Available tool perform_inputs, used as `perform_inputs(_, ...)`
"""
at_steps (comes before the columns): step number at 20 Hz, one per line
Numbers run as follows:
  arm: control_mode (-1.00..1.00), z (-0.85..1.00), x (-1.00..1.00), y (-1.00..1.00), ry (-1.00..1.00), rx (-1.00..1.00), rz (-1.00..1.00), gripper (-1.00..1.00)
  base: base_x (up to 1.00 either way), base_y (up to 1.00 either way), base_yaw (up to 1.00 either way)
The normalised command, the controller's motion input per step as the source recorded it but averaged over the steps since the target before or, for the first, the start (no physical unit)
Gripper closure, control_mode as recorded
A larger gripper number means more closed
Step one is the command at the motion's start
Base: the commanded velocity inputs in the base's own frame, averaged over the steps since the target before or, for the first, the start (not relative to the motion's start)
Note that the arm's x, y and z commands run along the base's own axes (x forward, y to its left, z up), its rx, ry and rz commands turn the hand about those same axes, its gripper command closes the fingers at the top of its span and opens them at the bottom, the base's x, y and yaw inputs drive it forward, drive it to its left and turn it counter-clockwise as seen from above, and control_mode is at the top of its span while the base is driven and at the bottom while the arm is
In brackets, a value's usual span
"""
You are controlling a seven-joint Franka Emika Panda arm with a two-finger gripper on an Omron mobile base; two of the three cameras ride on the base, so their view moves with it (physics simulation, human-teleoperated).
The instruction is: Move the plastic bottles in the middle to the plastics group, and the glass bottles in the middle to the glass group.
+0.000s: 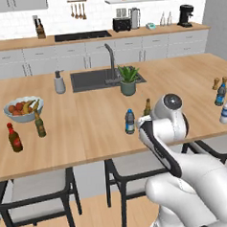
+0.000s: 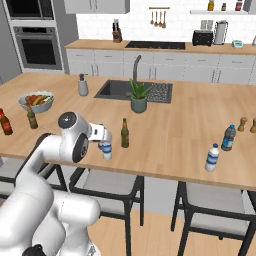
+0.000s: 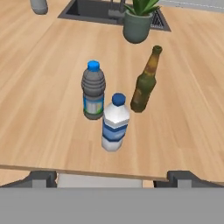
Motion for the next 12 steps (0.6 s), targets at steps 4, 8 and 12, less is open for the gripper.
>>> perform_inputs(4, -1.0, -0.06, 0.29, 0.0, 0.0, 0.0, 0.0, -1.0, 0.0, 0.0, 0.0)
perform_inputs(8, -1.0, -0.12, 0.28, 0.0, 0.0, 0.0, 0.0, -1.0, 0.0, 0.0, 0.0)
perform_inputs(12, -1.0, -0.17, 0.22, 0.0, 0.0, 0.0, 0.0, -1.0, 0.0, 0.0, 0.0)
